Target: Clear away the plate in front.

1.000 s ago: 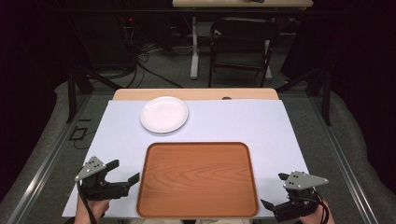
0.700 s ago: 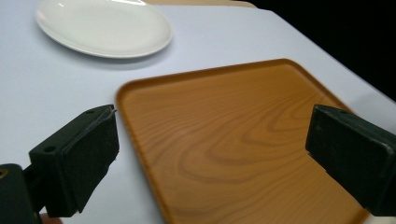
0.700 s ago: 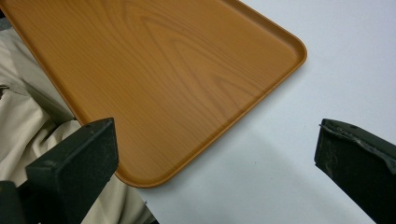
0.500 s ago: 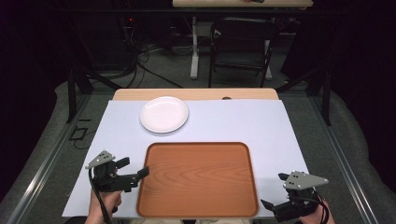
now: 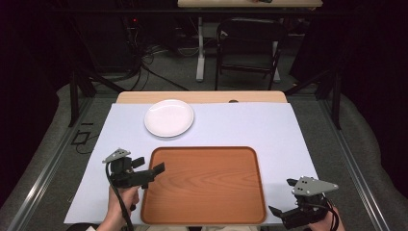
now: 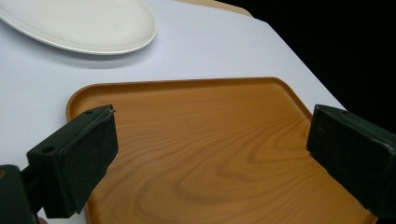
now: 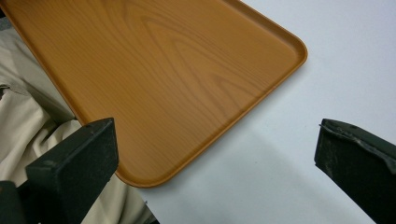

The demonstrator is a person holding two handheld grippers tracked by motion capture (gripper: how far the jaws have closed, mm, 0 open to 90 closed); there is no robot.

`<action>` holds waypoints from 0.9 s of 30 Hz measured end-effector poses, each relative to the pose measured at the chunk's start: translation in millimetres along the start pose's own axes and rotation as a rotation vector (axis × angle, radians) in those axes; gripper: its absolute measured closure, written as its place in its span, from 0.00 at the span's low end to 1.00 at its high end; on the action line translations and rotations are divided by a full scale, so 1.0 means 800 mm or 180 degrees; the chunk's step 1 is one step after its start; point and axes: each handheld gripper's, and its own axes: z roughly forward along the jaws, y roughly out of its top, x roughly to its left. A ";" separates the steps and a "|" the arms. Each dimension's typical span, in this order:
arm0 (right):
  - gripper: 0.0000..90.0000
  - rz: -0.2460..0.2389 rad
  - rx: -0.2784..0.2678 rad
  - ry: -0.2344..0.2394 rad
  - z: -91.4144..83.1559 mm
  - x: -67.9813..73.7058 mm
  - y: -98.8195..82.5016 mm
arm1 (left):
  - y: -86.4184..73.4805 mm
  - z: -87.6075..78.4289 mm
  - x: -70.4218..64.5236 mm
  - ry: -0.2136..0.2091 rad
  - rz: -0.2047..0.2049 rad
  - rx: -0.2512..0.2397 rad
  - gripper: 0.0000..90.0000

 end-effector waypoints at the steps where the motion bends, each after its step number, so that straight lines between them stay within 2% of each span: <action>1: 0.00 0.0003 -0.0001 0.0000 0.000 0.000 0.000 | 0.002 0.005 -0.001 -0.0003 -0.0022 0.0001 0.02; 6: 0.00 -0.0002 -0.0003 0.0005 0.000 0.000 0.000 | 0.012 0.022 -0.003 -0.0011 -0.0079 -0.0001 0.02; 9: 0.00 0.0001 0.0003 0.0006 0.000 0.000 0.000 | 0.019 0.032 -0.002 -0.0003 -0.0146 -0.0021 0.02; 11: 0.00 0.0001 0.0001 0.0008 0.000 0.000 0.000 | 0.025 0.040 0.000 0.0012 -0.0243 -0.0050 0.03; 12: 0.00 0.0001 0.0001 0.0008 0.000 0.000 0.000 | 0.025 0.040 0.000 0.0012 -0.0243 -0.0050 0.03; 13: 0.00 0.0002 0.0003 0.0011 0.000 0.000 0.000 | 0.028 0.047 0.002 0.0035 -0.0336 -0.0063 0.03; 14: 0.00 0.0002 0.0003 0.0011 0.000 0.000 0.000 | 0.028 0.047 0.002 0.0035 -0.0336 -0.0063 0.03; 15: 0.00 0.0006 0.0004 0.0013 0.000 0.000 0.000 | 0.033 0.057 0.004 0.0040 -0.0432 -0.0066 0.04; 16: 0.00 0.0006 0.0005 0.0010 0.000 0.000 0.000 | 0.034 0.060 0.004 0.0035 -0.0474 -0.0064 0.04; 21: 0.00 0.0007 0.0006 0.0015 0.001 0.000 0.000 | 0.043 0.076 0.008 0.0012 -0.0650 -0.0109 0.04; 22: 0.00 0.0007 0.0006 0.0015 0.001 0.000 0.000 | 0.043 0.076 0.008 0.0012 -0.0650 -0.0109 0.04; 24: 0.00 0.0004 0.0007 0.0015 0.001 0.000 0.000 | 0.048 0.084 0.015 0.0006 -0.0819 -0.0152 0.04; 25: 0.00 0.0004 0.0007 0.0015 0.001 0.000 0.000 | 0.048 0.084 0.015 0.0006 -0.0819 -0.0152 0.04; 27: 0.00 -0.0001 0.0007 0.0013 0.001 0.000 0.000 | 0.050 0.094 0.023 -0.0031 -0.1028 -0.0236 0.02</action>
